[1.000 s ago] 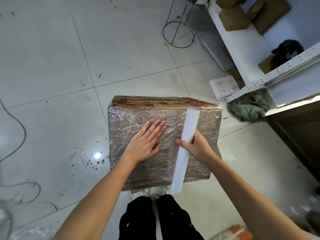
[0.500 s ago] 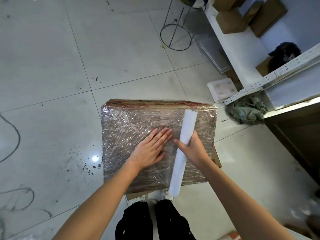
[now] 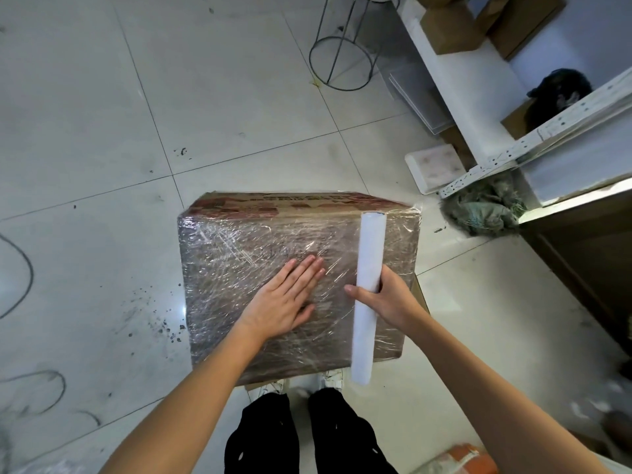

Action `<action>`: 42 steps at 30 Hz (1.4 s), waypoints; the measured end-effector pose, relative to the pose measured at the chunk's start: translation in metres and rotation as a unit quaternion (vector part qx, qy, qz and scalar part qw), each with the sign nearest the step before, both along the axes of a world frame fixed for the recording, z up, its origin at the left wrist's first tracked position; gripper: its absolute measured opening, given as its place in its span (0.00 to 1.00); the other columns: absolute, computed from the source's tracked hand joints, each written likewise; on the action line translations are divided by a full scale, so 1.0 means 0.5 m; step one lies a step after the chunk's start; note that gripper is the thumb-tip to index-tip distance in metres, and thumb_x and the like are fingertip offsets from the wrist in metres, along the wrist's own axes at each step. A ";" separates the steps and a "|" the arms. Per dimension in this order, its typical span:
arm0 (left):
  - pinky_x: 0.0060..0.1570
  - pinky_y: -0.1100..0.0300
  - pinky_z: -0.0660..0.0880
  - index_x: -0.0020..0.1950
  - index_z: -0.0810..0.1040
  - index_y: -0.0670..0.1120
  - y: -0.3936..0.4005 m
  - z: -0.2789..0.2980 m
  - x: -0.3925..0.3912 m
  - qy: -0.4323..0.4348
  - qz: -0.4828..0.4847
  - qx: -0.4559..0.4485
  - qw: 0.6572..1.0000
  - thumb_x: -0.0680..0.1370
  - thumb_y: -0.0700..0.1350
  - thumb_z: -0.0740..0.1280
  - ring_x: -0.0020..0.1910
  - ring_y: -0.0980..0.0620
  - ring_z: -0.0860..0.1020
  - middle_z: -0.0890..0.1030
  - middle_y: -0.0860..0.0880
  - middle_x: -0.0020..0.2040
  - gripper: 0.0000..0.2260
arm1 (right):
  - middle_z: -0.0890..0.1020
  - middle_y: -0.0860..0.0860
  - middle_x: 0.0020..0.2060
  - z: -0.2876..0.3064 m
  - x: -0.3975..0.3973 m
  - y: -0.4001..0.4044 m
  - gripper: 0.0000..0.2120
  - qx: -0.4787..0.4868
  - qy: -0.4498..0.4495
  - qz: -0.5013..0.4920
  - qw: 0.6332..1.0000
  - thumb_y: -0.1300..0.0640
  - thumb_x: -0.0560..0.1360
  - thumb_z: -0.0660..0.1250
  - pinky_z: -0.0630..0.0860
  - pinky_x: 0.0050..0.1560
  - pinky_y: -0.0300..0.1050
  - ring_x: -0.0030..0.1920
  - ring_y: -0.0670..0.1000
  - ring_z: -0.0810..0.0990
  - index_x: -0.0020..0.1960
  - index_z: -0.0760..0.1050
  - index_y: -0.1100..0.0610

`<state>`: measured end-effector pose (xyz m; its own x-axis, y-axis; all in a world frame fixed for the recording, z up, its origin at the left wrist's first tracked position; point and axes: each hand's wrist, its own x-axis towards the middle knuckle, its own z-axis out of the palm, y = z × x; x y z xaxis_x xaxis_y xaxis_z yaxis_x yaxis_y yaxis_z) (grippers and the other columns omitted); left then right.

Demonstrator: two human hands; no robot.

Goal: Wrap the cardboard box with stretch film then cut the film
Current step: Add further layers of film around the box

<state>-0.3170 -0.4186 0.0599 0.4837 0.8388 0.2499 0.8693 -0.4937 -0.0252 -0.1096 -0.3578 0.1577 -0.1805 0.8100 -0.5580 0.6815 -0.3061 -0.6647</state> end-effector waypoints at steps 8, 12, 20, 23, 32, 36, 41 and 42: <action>0.75 0.50 0.43 0.77 0.45 0.38 -0.017 -0.001 0.008 0.008 0.003 0.022 1.000 0.82 0.56 0.41 0.77 0.45 0.45 0.42 0.40 0.77 0.29 | 0.82 0.53 0.42 -0.015 0.030 -0.024 0.19 -0.050 0.040 -0.064 0.996 0.49 0.67 0.76 0.77 0.39 0.35 0.43 0.50 0.81 0.49 0.74 0.59; 0.75 0.50 0.42 0.77 0.45 0.40 -0.022 -0.001 0.010 0.012 0.004 0.022 1.000 0.82 0.57 0.42 0.77 0.46 0.45 0.42 0.41 0.77 0.29 | 0.84 0.57 0.45 -0.008 0.047 -0.026 0.18 -0.098 0.126 -0.054 0.986 0.51 0.67 0.76 0.79 0.53 0.53 0.48 0.58 0.83 0.49 0.72 0.56; 0.75 0.50 0.44 0.77 0.46 0.39 -0.039 -0.006 0.023 0.008 0.006 0.034 0.999 0.82 0.56 0.43 0.77 0.46 0.47 0.44 0.42 0.78 0.29 | 0.74 0.48 0.42 0.000 0.088 -0.027 0.15 -0.051 0.095 -0.009 0.994 0.60 0.73 0.71 0.72 0.40 0.31 0.42 0.45 0.74 0.53 0.67 0.54; 0.75 0.50 0.44 0.77 0.47 0.39 -0.043 -0.007 0.025 0.004 0.006 0.042 0.999 0.82 0.55 0.44 0.77 0.46 0.47 0.45 0.42 0.78 0.28 | 0.70 0.53 0.46 -0.003 0.115 -0.041 0.21 -0.074 0.097 -0.008 0.992 0.57 0.69 0.68 0.73 0.45 0.39 0.45 0.48 0.71 0.58 0.65 0.60; 0.75 0.50 0.44 0.77 0.49 0.39 -0.051 -0.007 0.030 0.017 0.012 0.056 0.998 0.81 0.56 0.46 0.77 0.46 0.48 0.46 0.42 0.78 0.29 | 0.74 0.55 0.47 -0.019 0.166 -0.046 0.21 0.023 0.076 -0.011 0.997 0.61 0.72 0.72 0.76 0.42 0.38 0.46 0.50 0.77 0.52 0.60 0.50; 0.75 0.50 0.46 0.77 0.48 0.39 -0.054 -0.008 0.032 0.020 0.012 0.054 0.998 0.81 0.56 0.47 0.77 0.46 0.48 0.47 0.42 0.78 0.30 | 0.72 0.47 0.42 -0.015 0.173 -0.041 0.25 0.078 0.044 -0.035 0.995 0.58 0.68 0.76 0.71 0.38 0.30 0.39 0.38 0.74 0.54 0.62 0.53; 0.75 0.50 0.46 0.77 0.50 0.38 -0.066 -0.010 0.035 0.035 0.012 0.059 0.998 0.81 0.56 0.49 0.76 0.45 0.49 0.48 0.41 0.78 0.30 | 0.73 0.44 0.36 -0.038 0.187 -0.039 0.26 0.110 -0.118 -0.037 0.986 0.36 0.60 0.75 0.73 0.42 0.49 0.41 0.51 0.73 0.45 0.66 0.48; 0.75 0.50 0.47 0.77 0.50 0.38 -0.068 -0.011 0.037 0.036 0.012 0.061 0.997 0.81 0.55 0.49 0.76 0.45 0.50 0.48 0.41 0.78 0.30 | 0.74 0.46 0.38 -0.041 0.187 -0.040 0.29 0.106 -0.164 -0.038 0.980 0.33 0.59 0.74 0.73 0.44 0.50 0.42 0.52 0.73 0.46 0.66 0.50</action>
